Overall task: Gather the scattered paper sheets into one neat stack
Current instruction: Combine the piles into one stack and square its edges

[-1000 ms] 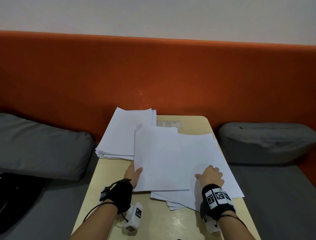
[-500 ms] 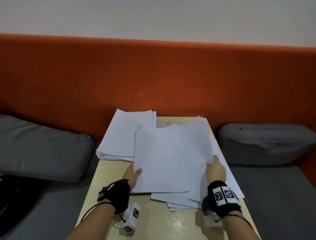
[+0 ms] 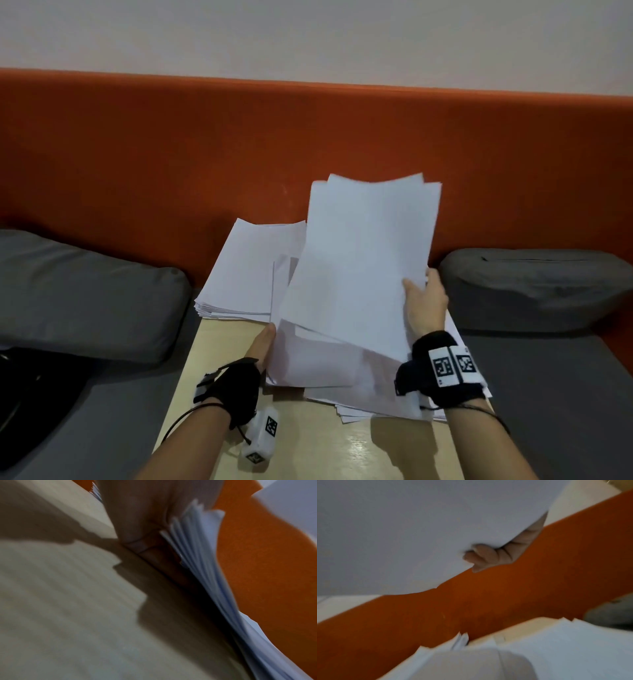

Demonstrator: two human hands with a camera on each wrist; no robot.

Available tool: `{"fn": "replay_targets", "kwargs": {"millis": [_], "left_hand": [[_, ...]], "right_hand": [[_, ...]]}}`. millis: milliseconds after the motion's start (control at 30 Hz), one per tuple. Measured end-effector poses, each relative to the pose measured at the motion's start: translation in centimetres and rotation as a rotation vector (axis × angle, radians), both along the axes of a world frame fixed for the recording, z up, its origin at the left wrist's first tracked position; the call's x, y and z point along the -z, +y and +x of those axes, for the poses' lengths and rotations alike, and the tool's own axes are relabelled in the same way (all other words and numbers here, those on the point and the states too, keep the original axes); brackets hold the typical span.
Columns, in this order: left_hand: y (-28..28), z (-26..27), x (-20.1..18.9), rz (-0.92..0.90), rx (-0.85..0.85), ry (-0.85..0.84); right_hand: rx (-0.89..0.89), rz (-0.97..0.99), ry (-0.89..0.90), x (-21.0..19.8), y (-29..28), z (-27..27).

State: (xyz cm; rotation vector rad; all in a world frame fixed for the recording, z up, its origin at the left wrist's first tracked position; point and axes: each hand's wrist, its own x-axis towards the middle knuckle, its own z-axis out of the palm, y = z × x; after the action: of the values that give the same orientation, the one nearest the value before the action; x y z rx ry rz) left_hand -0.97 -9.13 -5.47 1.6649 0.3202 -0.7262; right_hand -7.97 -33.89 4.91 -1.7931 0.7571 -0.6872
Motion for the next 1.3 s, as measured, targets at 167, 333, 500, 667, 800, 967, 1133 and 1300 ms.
{"fn": "replay_targets", "kwargs": {"millis": [167, 333, 500, 667, 800, 967, 1133, 1300], "left_hand": [[-0.2, 0.1, -1.4, -0.127, -0.05, 0.066], [-0.4, -0.2, -1.4, -0.015, 0.102, -0.179], [-0.5, -0.7, -2.2, -0.03, 0.081, -0.391], [-0.8, -0.4, -4.2, -0.237, 0.03, -0.437], [-2.5, -0.3, -8.0, -0.21, 0.049, -0.615], [-3.4, 0.6, -10.9, -0.228, -0.107, -0.799], [-3.8, 0.0, -12.7, -0.354, -0.196, -0.829], [-4.0, -0.2, -13.7, -0.414, -0.18, -0.842]], "right_hand": [[-0.228, 0.012, 0.475, 6.5, 1.3, 0.0], [-0.515, -0.352, 0.9, 8.9, 2.1, -0.7], [-0.453, -0.017, 0.655, 7.9, 1.0, -0.5], [-0.347, 0.349, 0.237, 5.1, 1.0, -0.8], [-0.27, 0.301, -0.112, 0.8, 2.3, -0.5], [-0.265, 0.3, -0.314, -1.9, 2.9, -0.4], [-0.278, 0.264, -0.306, -2.4, 2.9, -0.8], [-0.359, 0.252, -0.337, -4.1, 2.5, -1.1]]}}
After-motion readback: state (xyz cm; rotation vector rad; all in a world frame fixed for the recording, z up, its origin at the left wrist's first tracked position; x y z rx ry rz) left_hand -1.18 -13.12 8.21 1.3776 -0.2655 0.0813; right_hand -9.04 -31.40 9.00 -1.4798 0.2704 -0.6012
